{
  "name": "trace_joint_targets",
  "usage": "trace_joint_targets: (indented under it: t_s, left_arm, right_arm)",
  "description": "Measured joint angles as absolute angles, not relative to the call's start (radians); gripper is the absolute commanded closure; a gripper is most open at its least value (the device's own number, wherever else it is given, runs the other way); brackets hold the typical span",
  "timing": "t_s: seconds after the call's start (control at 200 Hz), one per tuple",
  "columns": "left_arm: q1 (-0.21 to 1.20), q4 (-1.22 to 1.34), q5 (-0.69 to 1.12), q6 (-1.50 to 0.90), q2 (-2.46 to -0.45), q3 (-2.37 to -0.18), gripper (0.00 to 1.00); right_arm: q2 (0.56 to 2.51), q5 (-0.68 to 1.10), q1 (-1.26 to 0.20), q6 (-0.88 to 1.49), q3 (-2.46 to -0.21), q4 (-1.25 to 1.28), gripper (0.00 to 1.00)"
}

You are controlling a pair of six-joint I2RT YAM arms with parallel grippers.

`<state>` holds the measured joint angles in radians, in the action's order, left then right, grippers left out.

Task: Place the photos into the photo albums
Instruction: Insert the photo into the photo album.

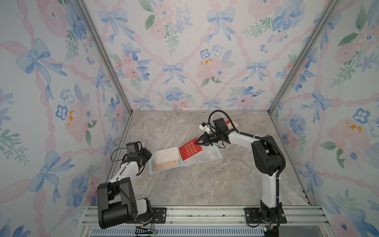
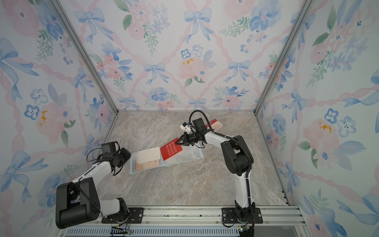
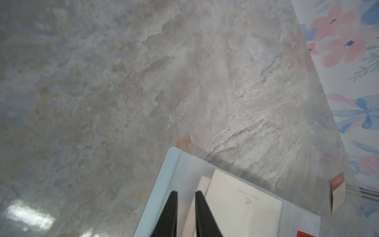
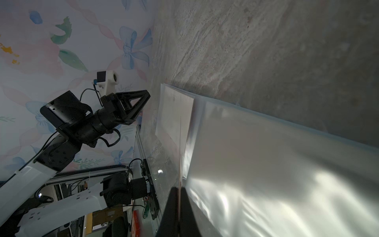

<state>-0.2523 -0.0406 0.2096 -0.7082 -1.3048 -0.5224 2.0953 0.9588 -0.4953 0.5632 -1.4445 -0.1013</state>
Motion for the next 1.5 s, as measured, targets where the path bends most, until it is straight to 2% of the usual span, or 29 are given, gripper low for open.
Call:
trace_joint_targets:
  t_s: [1.5]
  left_arm:
    - [-0.274, 0.066, 0.257, -0.661, -1.356, -0.445, 0.82]
  right_arm:
    - [2.148, 0.936, -0.501, 0.557, -1.428, -0.116, 0.97]
